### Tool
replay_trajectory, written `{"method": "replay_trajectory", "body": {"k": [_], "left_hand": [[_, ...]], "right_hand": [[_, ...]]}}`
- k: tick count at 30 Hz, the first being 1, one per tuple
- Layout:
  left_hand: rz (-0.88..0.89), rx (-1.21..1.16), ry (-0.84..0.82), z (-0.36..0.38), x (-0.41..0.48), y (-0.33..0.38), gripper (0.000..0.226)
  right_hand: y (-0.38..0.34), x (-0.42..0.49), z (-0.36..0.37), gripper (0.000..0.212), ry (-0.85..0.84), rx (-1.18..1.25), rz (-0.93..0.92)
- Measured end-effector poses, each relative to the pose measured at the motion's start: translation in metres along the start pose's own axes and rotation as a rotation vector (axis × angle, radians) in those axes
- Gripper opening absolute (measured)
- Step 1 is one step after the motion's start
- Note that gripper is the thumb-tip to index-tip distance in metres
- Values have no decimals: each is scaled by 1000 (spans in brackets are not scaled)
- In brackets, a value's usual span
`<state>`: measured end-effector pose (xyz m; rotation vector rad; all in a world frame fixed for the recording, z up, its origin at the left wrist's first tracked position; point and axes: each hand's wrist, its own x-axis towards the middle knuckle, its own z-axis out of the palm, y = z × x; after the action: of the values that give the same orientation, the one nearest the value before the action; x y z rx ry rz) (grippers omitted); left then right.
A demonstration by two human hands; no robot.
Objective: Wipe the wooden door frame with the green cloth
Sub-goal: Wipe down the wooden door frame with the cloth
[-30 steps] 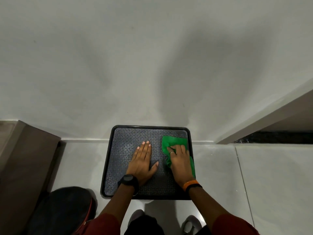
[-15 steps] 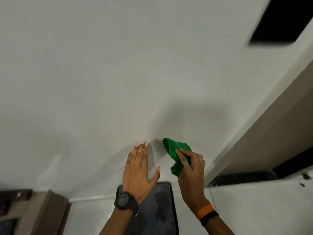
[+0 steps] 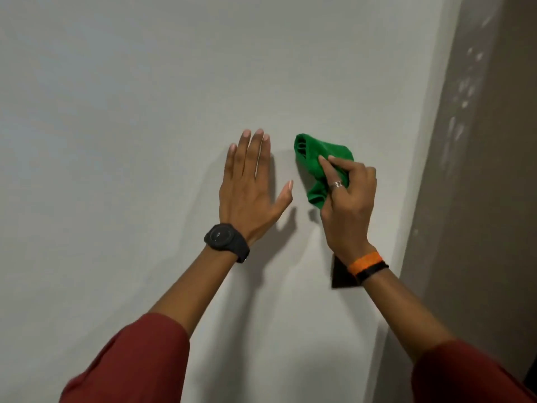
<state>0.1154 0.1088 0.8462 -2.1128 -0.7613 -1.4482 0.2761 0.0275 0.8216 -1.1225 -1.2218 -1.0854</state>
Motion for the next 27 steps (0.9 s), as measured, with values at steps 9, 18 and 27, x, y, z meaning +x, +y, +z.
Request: {"method": "replay_trajectory", "body": {"k": [9, 18, 27], "left_hand": [[187, -15, 169, 7, 150, 80, 82], [250, 29, 215, 52, 206, 126, 80], [272, -33, 237, 100, 235, 152, 77]], "right_hand": [[82, 153, -35, 40, 258, -232, -130], [181, 236, -54, 37, 3, -221, -3], [221, 284, -42, 73, -143, -268, 23]]}}
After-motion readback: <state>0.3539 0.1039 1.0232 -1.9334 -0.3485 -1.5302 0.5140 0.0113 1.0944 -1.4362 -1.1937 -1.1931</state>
